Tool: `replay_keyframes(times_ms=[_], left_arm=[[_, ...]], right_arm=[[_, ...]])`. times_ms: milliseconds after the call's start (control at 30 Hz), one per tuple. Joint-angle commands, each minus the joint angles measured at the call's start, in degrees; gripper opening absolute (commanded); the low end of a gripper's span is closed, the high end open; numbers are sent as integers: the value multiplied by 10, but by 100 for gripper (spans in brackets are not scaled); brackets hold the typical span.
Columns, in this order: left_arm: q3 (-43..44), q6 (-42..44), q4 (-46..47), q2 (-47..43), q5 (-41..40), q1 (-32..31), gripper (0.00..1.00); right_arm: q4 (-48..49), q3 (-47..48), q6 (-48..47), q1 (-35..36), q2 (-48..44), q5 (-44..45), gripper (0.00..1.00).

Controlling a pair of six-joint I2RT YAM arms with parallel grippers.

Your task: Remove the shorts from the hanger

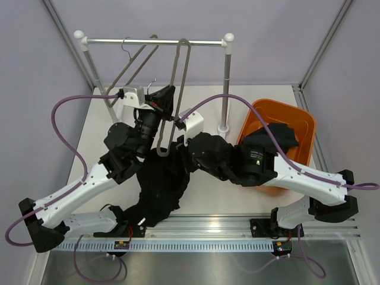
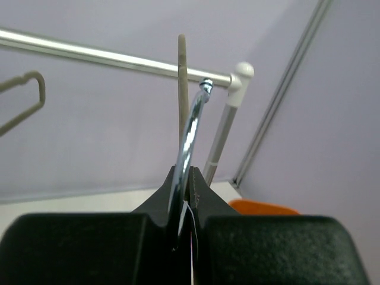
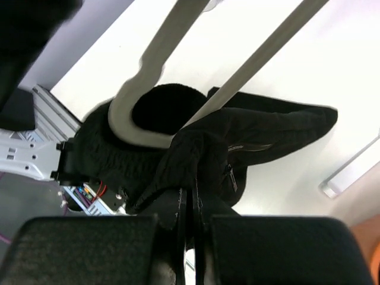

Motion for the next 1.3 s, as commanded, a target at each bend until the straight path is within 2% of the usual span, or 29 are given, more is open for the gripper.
replay_keyframes(times_ms=[0,133,233,300,333,400,433,500,600,633,700,733,833,1033,1100,1200,1267], left_arm=[[54,48,162,16,-41,6,0],[119,58,106,34,-42,14,0],[148,58,37,25,-37,14,0],[182,59,-36,17,-35,14,0],[200,59,-108,17,-34,14,0],[246,53,-177,19,-21,14,0],[254,50,-229,18,-15,14,0],[258,38,-273,4,3,14,0],[249,20,-335,-19,26,14,0],[241,16,-358,-23,29,14,0],[232,6,-377,-30,41,14,0],[223,3,-396,-35,44,14,0],[204,-6,-414,-45,62,14,0],[149,-11,-420,-58,72,14,0],[130,-13,-418,-67,74,14,0],[115,-18,-417,-72,77,14,0],[111,-19,-420,-74,80,14,0]], right_arm=[[-31,55,-30,23,1,28,0],[-68,71,-25,34,5,89,0],[-102,94,-20,33,-10,177,0],[-110,129,-44,28,-21,223,0],[-111,158,-54,21,-23,233,0],[-110,193,-88,-18,-24,248,0],[-99,225,-103,-33,-24,254,0],[-80,255,-153,-87,-20,267,0],[1,298,-254,-157,-14,306,0],[68,307,-326,-172,-10,321,0],[141,317,-401,-201,-3,358,0],[225,319,-471,-232,-2,365,0],[344,338,-555,-291,5,376,0],[355,433,-582,-372,59,349,0],[354,437,-587,-398,71,354,0],[330,418,-546,-441,70,354,0],[267,413,-475,-456,63,335,0]])
